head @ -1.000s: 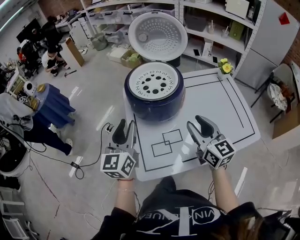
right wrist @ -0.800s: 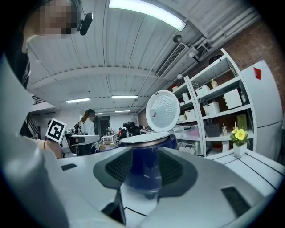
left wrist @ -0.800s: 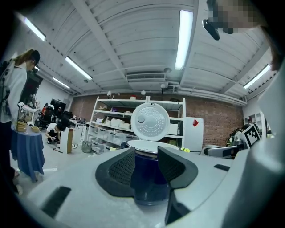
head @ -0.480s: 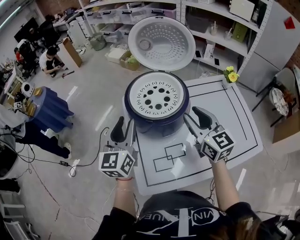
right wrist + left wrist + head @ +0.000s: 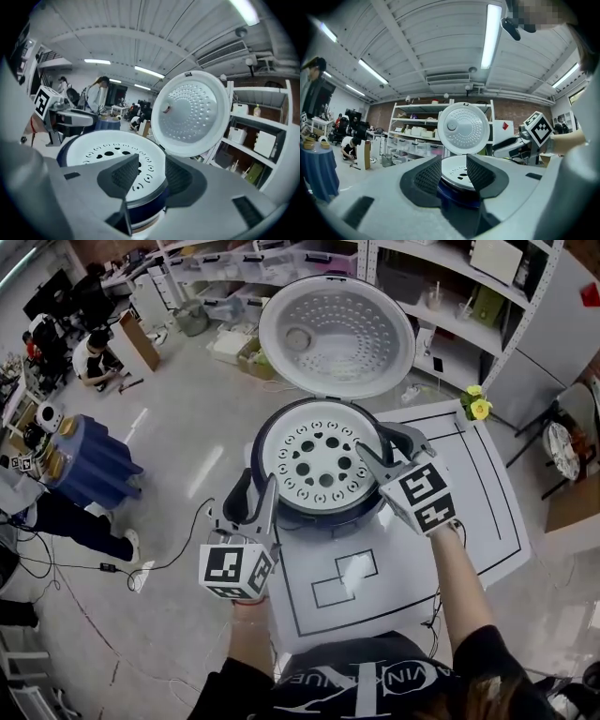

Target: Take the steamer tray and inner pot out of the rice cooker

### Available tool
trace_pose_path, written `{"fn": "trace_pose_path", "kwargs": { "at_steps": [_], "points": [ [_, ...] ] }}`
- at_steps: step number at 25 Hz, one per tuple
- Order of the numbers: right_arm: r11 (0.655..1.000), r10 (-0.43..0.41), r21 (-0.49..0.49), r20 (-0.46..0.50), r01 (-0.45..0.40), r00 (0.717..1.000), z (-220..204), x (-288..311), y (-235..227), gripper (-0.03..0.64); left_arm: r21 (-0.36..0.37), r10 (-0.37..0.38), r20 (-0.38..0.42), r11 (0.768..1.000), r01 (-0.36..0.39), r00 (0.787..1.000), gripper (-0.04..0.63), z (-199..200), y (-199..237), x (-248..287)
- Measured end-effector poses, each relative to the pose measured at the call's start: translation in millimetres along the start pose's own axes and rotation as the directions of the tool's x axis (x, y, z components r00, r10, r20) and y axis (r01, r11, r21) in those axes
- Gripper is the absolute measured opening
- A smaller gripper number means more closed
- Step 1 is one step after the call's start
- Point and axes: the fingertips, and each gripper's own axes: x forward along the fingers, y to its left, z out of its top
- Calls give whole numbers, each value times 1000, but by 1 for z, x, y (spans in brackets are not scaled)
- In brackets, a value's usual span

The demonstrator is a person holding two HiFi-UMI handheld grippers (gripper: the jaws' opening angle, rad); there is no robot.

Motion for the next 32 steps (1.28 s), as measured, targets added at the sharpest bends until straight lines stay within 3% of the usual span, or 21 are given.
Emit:
{"fn": "trace_pose_path", "kwargs": {
  "at_steps": [6, 11, 14, 18, 21, 28, 32],
  "points": [
    [980, -43, -199, -203, 2, 978, -11, 38, -16, 179, 30, 0, -21, 1000, 1, 1000, 150, -4, 3, 15],
    [966, -60, -255, -335, -29, 940, -24, 56, -18, 179, 20, -8, -8, 1000, 8, 1000, 150, -3, 3, 21],
    [948, -112, -318, -371, -12, 922, -33, 63, -21, 179, 18, -13, -11, 1000, 13, 1000, 150, -5, 4, 25],
    [959, -107, -282, -395, -10, 913, -38, 66, -26, 162, 9, -12, -7, 1000, 12, 1000, 150, -3, 10, 25],
    [962, -87, -273, -382, -23, 920, -35, 65, -25, 123, 4, -11, -10, 1000, 11, 1000, 150, -4, 12, 24],
    [968, -83, -251, -336, -4, 938, -28, 62, -25, 109, -12, -14, -9, 1000, 14, 1000, 150, -7, 14, 23],
    [962, -115, -272, -265, 40, 957, -19, 53, -26, 97, -81, -34, 7, 996, 35, 999, 169, -5, 13, 23]
  ]
}}
